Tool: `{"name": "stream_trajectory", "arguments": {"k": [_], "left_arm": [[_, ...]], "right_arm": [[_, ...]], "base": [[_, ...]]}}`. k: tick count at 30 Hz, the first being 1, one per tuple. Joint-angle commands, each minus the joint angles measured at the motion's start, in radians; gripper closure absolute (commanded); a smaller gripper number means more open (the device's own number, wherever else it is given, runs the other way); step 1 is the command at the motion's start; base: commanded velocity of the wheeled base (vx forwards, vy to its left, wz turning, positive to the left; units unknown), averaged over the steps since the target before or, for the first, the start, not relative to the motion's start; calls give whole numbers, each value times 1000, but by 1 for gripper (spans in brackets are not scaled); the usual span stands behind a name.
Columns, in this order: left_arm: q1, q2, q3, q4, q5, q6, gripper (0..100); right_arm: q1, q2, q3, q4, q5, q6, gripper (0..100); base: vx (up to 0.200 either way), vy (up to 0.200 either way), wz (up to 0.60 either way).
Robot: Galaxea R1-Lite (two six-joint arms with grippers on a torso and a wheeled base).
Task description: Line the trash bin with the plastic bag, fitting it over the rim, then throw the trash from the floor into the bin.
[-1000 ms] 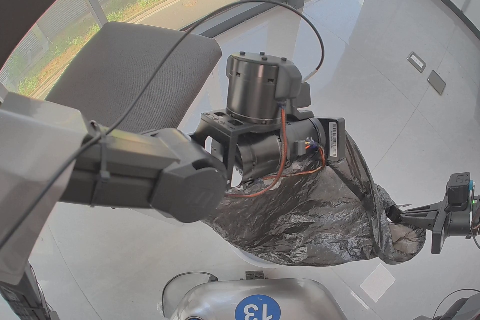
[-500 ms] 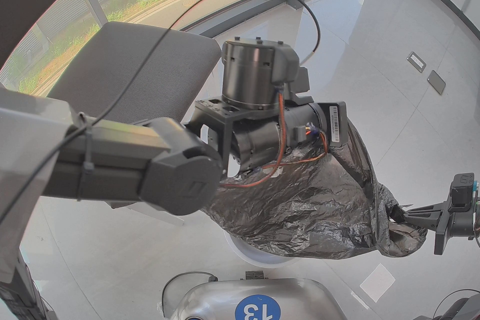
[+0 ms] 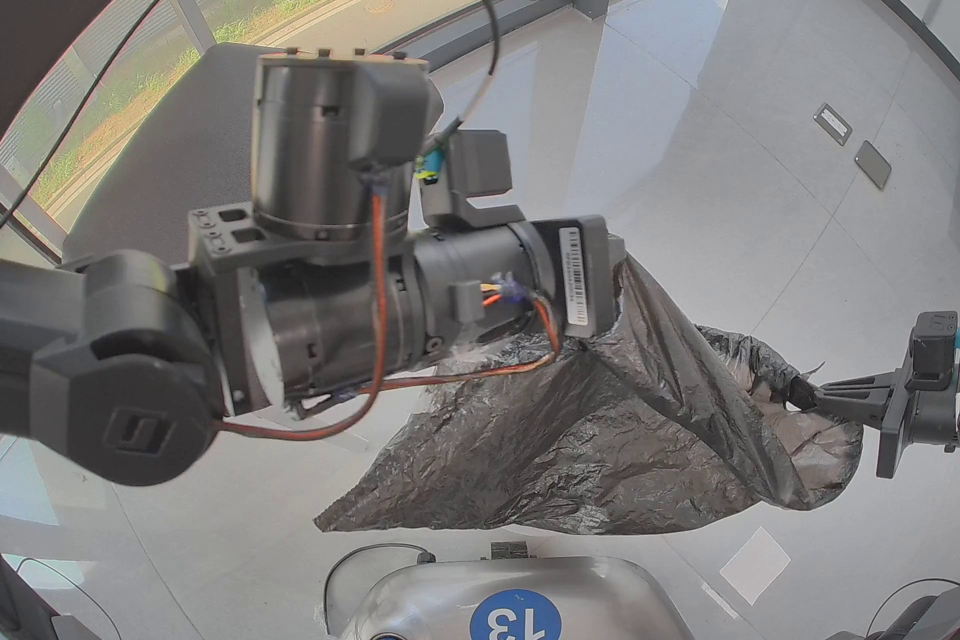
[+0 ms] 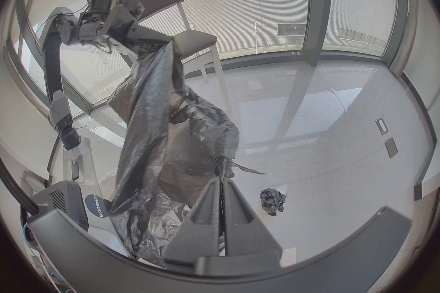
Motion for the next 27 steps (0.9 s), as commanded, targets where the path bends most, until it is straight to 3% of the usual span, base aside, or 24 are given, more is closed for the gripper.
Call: {"name": "stream_trajectory", "arguments": {"k": [1,16,27], "left_arm": [[9,-116,61,5,4,-14,100],[4,-173,64,26,2,-15,100],[7,-45,45,6,-12,-10,100]], "right_arm": [[-1,4,-74,7,1,0,100],[-1,-23,-125,42,1,-2,100],[12,-54,-88,102,2,-8,100]], "base": [[0,0,0],[0,0,0],[0,0,0]]}}
